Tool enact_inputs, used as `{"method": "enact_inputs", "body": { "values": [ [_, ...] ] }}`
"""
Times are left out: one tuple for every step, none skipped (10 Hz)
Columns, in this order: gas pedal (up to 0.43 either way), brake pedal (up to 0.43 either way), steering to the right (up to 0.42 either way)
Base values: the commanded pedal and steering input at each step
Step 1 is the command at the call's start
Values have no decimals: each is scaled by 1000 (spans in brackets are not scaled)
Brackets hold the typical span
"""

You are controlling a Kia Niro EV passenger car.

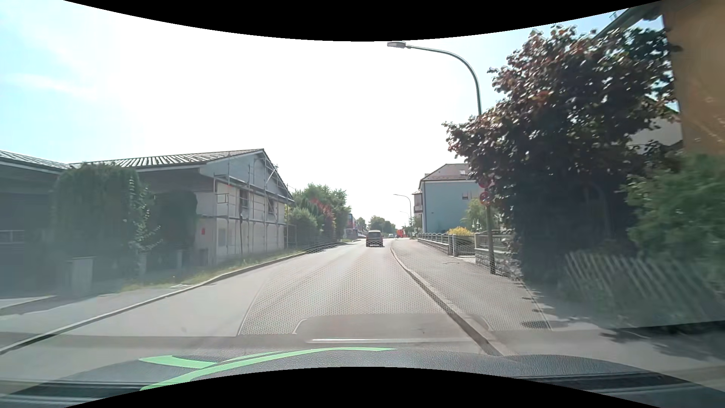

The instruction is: Follow the waypoints while adhering to traffic rules and regulations

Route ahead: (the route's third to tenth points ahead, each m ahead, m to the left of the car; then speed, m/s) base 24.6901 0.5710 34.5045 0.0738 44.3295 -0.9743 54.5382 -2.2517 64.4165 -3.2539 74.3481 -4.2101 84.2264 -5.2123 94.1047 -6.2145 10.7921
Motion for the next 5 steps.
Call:
{"method": "enact_inputs", "body": {
  "values": [
    [197, 0, 10],
    [197, 0, 10],
    [197, 0, 9],
    [197, 0, 9],
    [197, 0, 9]
  ]
}}
